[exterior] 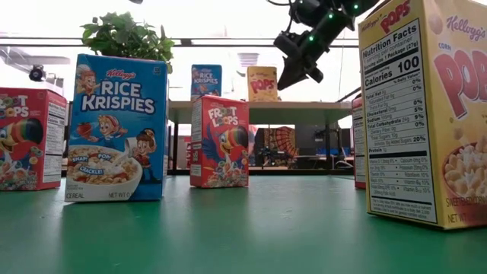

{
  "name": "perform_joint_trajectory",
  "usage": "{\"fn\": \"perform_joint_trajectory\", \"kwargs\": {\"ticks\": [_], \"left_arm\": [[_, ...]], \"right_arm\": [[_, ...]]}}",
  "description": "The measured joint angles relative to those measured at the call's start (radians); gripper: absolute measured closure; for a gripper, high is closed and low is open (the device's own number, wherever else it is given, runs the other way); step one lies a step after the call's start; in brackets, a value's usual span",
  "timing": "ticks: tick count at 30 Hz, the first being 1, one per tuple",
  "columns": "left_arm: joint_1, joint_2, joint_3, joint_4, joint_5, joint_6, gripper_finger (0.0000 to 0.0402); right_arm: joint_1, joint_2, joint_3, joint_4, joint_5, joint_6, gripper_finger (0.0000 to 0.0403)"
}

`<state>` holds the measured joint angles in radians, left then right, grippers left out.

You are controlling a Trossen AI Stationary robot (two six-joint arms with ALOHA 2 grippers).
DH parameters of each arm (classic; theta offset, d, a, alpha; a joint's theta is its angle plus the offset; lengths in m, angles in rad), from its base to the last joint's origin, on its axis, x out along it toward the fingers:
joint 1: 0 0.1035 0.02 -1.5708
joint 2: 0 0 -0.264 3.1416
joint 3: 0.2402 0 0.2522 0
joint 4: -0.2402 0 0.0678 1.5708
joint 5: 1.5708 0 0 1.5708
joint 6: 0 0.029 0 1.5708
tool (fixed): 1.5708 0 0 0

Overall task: Stack cereal on shelf
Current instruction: Put the top left yellow cereal box on the shelf, then put the right red cereal box on the shelf

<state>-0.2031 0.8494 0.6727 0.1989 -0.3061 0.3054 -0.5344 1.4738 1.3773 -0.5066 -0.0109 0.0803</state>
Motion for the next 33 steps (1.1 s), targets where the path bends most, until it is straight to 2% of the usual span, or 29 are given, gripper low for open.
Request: {"fn": "perform_joint_trajectory", "kwargs": {"ticks": [20, 27, 33], "left_arm": [[0.0, 0.0, 0.0, 0.0, 0.0, 0.0, 0.0187], [0.0, 0.0, 0.0, 0.0, 0.0, 0.0, 0.0187], [0.0, 0.0, 0.0, 0.0, 0.0, 0.0, 0.0187]], "right_arm": [[0.017, -0.004, 0.0, 0.016, 0.014, 0.017, 0.0394], [0.034, -0.072, 0.003, -0.062, 0.013, 0.043, 0.0394], [0.108, -0.125, -0.014, -0.122, 0.013, 0.066, 0.0394]]}}
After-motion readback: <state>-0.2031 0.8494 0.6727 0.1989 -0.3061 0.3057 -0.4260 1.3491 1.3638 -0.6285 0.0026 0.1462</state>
